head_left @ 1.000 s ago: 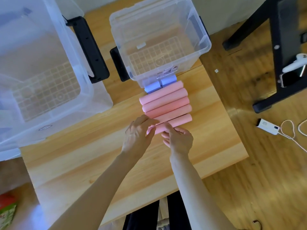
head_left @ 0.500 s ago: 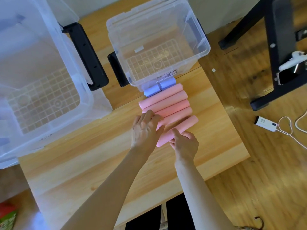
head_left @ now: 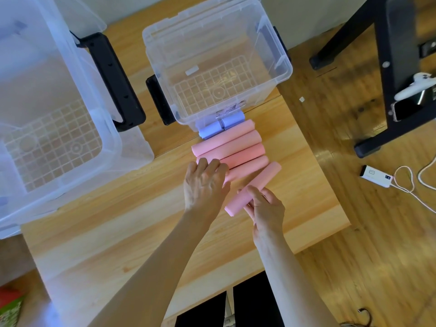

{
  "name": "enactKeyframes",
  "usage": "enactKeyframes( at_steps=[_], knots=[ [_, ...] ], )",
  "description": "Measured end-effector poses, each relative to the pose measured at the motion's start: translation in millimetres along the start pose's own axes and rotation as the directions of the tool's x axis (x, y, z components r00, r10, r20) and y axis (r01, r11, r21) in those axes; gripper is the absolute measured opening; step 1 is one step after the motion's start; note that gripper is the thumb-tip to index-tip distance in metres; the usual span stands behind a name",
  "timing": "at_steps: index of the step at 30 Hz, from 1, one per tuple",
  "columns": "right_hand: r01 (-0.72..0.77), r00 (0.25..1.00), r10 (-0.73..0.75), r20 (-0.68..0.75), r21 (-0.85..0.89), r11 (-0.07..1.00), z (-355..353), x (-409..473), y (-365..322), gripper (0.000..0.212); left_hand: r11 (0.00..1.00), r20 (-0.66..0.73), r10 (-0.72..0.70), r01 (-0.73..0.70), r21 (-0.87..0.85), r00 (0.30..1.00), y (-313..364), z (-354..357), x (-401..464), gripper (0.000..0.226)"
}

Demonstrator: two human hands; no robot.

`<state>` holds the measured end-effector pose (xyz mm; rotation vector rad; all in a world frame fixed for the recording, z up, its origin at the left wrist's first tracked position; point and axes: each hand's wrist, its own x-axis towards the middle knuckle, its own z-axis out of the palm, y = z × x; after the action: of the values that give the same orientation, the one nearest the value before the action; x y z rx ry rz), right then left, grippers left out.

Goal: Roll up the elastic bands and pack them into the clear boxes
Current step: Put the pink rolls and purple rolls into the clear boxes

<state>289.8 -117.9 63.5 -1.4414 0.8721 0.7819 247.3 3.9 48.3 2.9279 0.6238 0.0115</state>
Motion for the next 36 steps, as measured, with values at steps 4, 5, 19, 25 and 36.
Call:
enactKeyframes(
  at_steps=[4,5,19,25,36],
  knots=[
    [0.001,0.999,-0.002,0.033,0.024,1.0,1,-1,-1,0.019,1.0,-0.008,-0.004,0.004,-0.008,1.0,0,5,-2,0.032],
    [0.0,0.999,0.0,0.035,0.027,1.0,1,0,-1,0.02,0.999,-0.017,-0.013,0.013,-0.033,1.0,0,7,-3,0.032],
    [-0.043,0.979,0.029,0.202,0.065,0.997,-18,-12,-12,0.018,0.437,0.523,-0.332,0.619,-0.652,0.785,17,-29,-34,0.026],
    [-0.054,0.961,0.047,0.272,0.02,0.998,-27,-31,-28,0.015,0.235,0.611,-0.311,0.682,-0.693,0.728,25,-54,-47,0.037],
    [0.103,0.86,0.019,0.511,-0.208,0.973,-5,-86,-96,0.011,-0.194,0.61,-0.453,0.596,-0.779,0.65,40,-130,-37,0.017]
  ],
)
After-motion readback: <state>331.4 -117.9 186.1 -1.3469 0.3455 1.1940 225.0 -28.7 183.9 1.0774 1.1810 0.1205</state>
